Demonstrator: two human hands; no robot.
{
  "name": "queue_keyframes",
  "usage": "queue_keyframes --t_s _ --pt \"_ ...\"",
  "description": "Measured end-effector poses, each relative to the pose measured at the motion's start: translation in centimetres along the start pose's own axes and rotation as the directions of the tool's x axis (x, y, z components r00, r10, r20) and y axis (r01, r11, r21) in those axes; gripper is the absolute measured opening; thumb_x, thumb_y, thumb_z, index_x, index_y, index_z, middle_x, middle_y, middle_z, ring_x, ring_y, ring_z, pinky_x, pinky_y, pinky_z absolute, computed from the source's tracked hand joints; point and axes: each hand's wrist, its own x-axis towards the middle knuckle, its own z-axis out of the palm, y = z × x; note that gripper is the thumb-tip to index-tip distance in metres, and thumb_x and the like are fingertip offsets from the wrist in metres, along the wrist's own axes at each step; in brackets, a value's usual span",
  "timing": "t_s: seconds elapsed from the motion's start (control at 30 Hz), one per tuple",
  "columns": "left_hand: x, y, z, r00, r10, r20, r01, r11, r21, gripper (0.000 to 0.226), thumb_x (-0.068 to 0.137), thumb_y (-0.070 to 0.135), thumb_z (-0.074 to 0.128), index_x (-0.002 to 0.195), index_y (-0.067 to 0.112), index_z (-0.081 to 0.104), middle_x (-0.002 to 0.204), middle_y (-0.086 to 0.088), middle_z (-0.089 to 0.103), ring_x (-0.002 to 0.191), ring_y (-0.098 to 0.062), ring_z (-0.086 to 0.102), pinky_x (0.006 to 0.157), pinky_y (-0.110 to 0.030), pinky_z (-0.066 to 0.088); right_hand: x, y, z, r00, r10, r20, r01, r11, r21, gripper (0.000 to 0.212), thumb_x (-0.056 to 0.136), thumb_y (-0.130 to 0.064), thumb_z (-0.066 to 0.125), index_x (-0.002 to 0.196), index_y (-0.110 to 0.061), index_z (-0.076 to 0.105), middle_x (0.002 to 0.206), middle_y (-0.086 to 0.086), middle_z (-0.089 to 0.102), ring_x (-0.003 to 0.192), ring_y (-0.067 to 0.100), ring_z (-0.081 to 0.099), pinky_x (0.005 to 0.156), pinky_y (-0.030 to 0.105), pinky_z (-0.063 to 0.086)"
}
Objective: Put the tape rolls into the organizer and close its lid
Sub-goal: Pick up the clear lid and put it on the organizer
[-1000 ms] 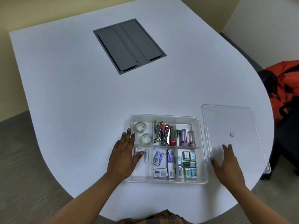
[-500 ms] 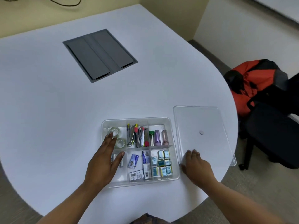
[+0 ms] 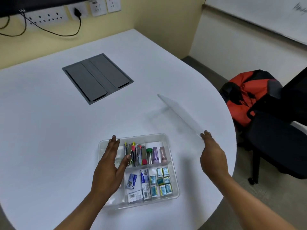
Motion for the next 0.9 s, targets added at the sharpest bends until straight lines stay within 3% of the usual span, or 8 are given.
queue_keyframes --t_s 0.2,0.37,0.5,0.57,0.63,0.7,0.83,0.9 --pt "2.4 2.0 -2.9 0.994 -0.022 -0.102 0.007 0.989 -0.148 0.061 0.089 0.039 0.048 0.146 0.029 0.029 0.154 0.014 0.024 0.14 0.002 0.022 0.116 -0.033 0.025 2.6 -3.9 -3.7 0.968 -0.137 -0.21 0.172 0.972 0.159 0.043 0.09 0.007 0.043 0.13 -0.005 0.055 0.126 0.007 0.064 0.12 0.021 0.057 0.104 0.02 0.034" --pt "4.9 2.9 -6.7 0.983 -0.068 -0.169 0.036 0.982 -0.183 0.069 0.087 0.041 0.056 0.147 0.036 0.021 0.151 0.025 0.02 0.139 -0.005 0.027 0.11 -0.042 0.037 3.0 -8.2 -6.9 0.903 -0.341 -0.263 0.41 0.868 0.281 0.039 0.096 -0.018 0.035 0.12 -0.003 0.062 0.121 0.001 0.062 0.114 0.006 0.055 0.104 0.017 0.039" --pt "5.7 2.9 -9.1 0.973 -0.141 -0.185 0.082 0.952 -0.295 0.064 0.089 0.048 0.045 0.147 0.035 0.021 0.152 0.021 0.023 0.138 0.001 0.025 0.111 -0.022 0.023 3.6 -11.1 -9.1 0.879 -0.417 -0.232 0.476 0.795 0.376 0.033 0.09 -0.004 0.042 0.114 -0.007 0.063 0.111 -0.008 0.064 0.101 -0.01 0.056 0.086 0.004 0.04" --pt "5.5 2.2 -9.7 0.971 -0.167 -0.172 0.094 0.925 -0.367 0.055 0.091 0.047 0.04 0.144 0.033 0.031 0.146 0.017 0.04 0.129 0.009 0.035 0.105 -0.017 0.025 4.1 -11.9 -9.3 0.887 -0.422 -0.187 0.459 0.76 0.461 0.031 0.09 -0.002 0.045 0.113 -0.012 0.063 0.105 -0.015 0.067 0.093 -0.015 0.058 0.077 0.002 0.04" --pt "5.0 1.5 -9.9 0.968 -0.181 -0.173 0.097 0.908 -0.407 0.039 0.095 0.04 0.043 0.132 0.03 0.046 0.122 0.012 0.062 0.113 0.011 0.051 0.097 -0.019 0.036 4.4 -12.2 -8.8 0.916 -0.382 -0.119 0.374 0.713 0.593 0.023 0.095 -0.003 0.048 0.11 -0.01 0.064 0.098 -0.013 0.073 0.097 -0.003 0.065 0.082 0.011 0.047" --pt "4.4 0.8 -9.6 0.957 -0.199 -0.211 0.107 0.918 -0.382 0.029 0.094 0.032 0.051 0.122 0.026 0.054 0.099 0.008 0.067 0.096 0.003 0.059 0.084 -0.023 0.042 4.5 -12.7 -8.4 0.95 -0.31 -0.042 0.245 0.653 0.716 0.022 0.096 0.003 0.046 0.107 -0.004 0.063 0.098 -0.004 0.074 0.095 0.012 0.07 0.084 0.022 0.053" --pt "3.5 -1.2 -9.2 0.877 -0.292 -0.382 0.157 0.925 -0.346 0.041 0.09 0.033 0.058 0.128 0.025 0.047 0.117 0.007 0.053 0.107 -0.005 0.053 0.089 -0.024 0.041 5.2 -13.4 -7.9 0.978 -0.206 0.044 0.076 0.538 0.839 0.025 0.096 0.007 0.04 0.099 -0.004 0.061 0.091 0.005 0.074 0.088 0.025 0.072 0.08 0.03 0.057" --pt "3.5 -1.7 -9.3 0.902 -0.332 -0.277 0.188 0.877 -0.442 0.041 0.092 0.032 0.055 0.131 0.02 0.049 0.125 0.008 0.056 0.115 -0.005 0.053 0.097 -0.026 0.039 5.7 -13.8 -7.9 0.982 -0.171 0.077 0.016 0.485 0.874 0.022 0.097 0.001 0.042 0.098 -0.009 0.061 0.088 0.004 0.075 0.085 0.027 0.072 0.078 0.031 0.058"
